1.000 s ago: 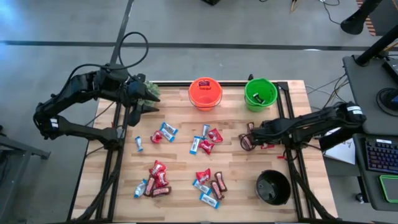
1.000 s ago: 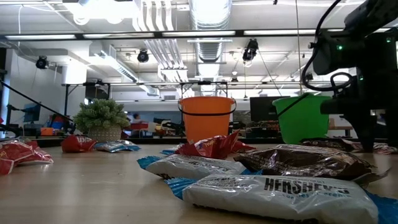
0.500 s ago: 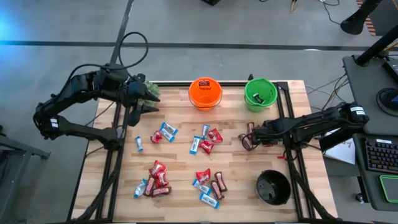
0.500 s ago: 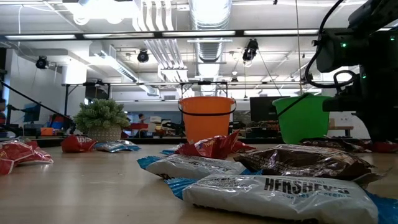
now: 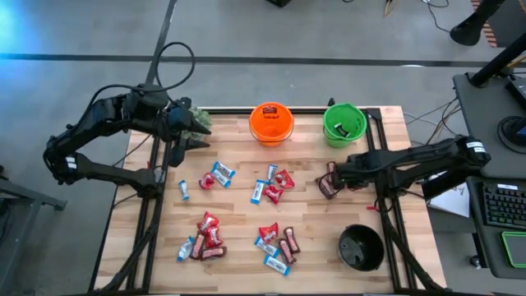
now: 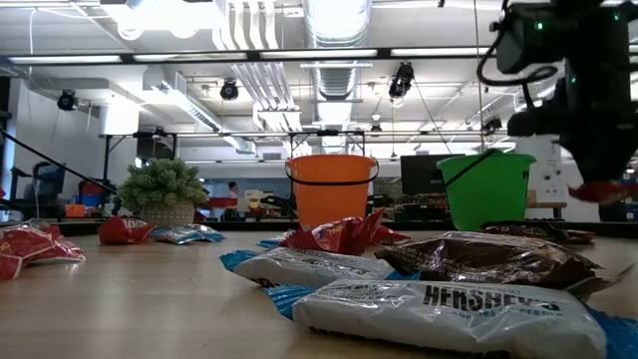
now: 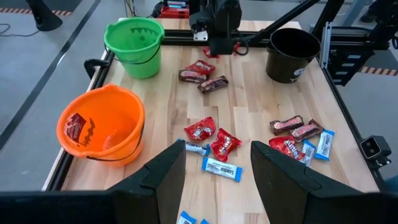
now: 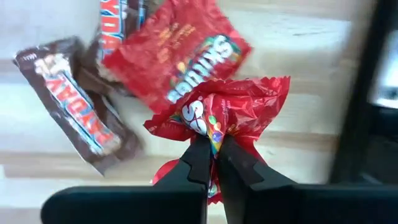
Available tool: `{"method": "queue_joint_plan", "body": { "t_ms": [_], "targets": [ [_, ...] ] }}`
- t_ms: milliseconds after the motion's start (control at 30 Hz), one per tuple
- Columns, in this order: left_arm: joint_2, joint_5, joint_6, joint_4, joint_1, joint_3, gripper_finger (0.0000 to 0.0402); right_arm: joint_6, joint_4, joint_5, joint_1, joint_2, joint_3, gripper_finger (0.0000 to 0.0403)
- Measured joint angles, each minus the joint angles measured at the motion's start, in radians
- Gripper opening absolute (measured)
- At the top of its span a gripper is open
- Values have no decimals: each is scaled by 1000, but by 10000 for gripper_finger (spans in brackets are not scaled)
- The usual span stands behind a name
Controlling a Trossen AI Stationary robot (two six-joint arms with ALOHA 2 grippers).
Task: Organize candy in baskets
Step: Put the red chocolate into the black bucket
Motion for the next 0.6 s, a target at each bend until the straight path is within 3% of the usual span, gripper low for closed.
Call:
{"method": "queue_joint_plan", "body": {
  "t_ms": [333, 600],
  "targets": [
    [-5, 0, 16, -11, 0, 0, 165, -96, -256, -73, 86, -10, 321, 12],
    [-5, 0, 37, -37, 0, 0, 165, -66, -289, -93, 159, -7, 540, 12]
  ]
}}
